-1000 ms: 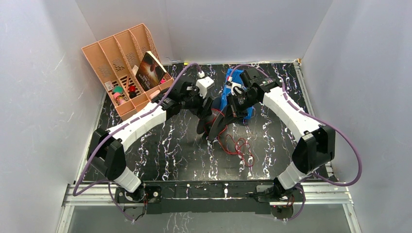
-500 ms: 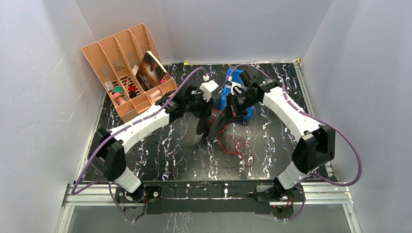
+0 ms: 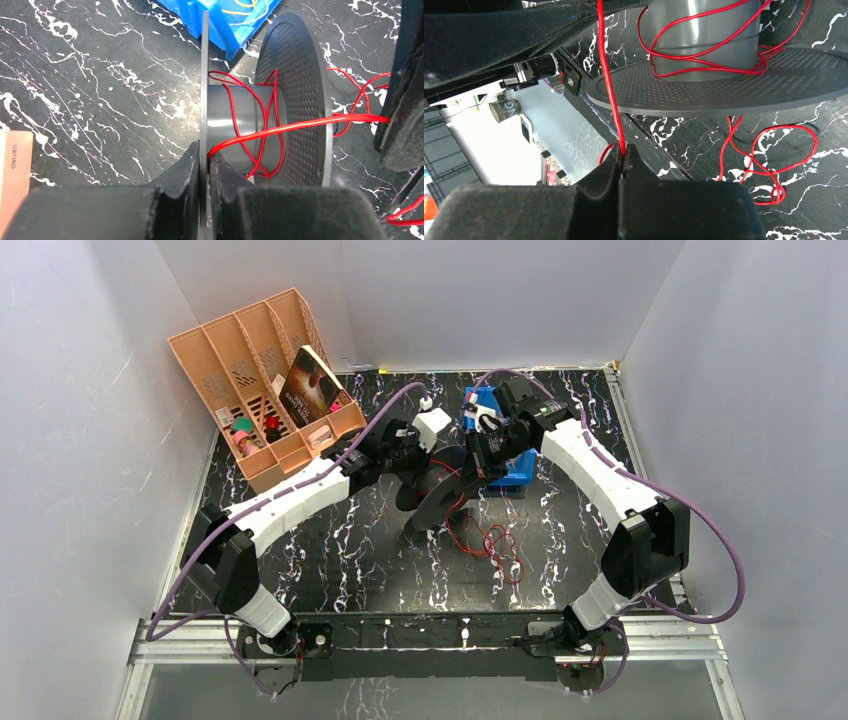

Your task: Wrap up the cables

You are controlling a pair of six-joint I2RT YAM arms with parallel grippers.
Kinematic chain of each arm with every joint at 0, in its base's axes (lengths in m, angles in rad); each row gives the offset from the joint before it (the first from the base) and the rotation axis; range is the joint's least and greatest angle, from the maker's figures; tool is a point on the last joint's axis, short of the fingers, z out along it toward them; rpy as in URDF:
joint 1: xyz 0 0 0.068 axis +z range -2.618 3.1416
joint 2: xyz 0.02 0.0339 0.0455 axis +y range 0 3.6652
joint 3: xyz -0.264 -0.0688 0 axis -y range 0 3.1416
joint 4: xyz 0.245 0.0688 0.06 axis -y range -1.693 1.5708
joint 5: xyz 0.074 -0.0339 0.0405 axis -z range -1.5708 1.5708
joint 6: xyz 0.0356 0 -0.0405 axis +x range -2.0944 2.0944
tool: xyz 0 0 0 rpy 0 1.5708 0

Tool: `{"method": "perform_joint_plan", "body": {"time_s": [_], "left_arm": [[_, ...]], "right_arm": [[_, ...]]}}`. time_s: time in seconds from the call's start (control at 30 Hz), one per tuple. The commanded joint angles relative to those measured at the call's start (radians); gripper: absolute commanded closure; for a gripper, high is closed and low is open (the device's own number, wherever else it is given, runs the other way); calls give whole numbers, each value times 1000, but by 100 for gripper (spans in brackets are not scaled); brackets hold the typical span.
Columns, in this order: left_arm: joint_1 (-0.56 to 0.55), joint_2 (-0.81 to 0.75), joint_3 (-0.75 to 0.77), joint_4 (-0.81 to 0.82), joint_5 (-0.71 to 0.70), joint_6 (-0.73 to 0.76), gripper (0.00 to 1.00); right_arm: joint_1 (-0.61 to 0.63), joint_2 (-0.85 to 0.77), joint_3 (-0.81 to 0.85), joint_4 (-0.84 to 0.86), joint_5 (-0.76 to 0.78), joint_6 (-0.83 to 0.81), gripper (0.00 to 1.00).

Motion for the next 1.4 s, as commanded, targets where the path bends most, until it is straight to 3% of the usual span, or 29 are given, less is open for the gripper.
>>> {"method": "perform_joint_plan", "body": {"time_s": [0.0, 0.23, 0.4, 0.53, 0.83, 1.07, 1.23, 1.37], "left_arm": [[-10, -48, -3, 0, 6, 11, 100], [-27, -87, -17, -17, -9, 16, 100], [-52, -123, -20, -56, -53, 18, 100], [-80, -153, -23, -83, -89, 6, 100], [-86, -269, -70, -110, -59, -77, 100], [-86, -340, -88, -154, -80, -132, 100], [-86, -362, -76, -198, -127, -161, 100], [-86, -372, -60, -232, -157, -178, 100]], "right_arm": [[-3, -2, 3, 21, -6, 6, 98], [-3, -44, 2, 31, 120, 10, 90], [-3, -103, -25, 53, 275, 11, 90], [-3, -173, -72, 91, 407, 17, 84], [5, -292, -233, 197, 508, -22, 72], [9, -436, -357, 302, 478, -22, 60], [9, -543, -466, 405, 370, -43, 50], [19, -618, -569, 509, 244, -80, 49]]}}
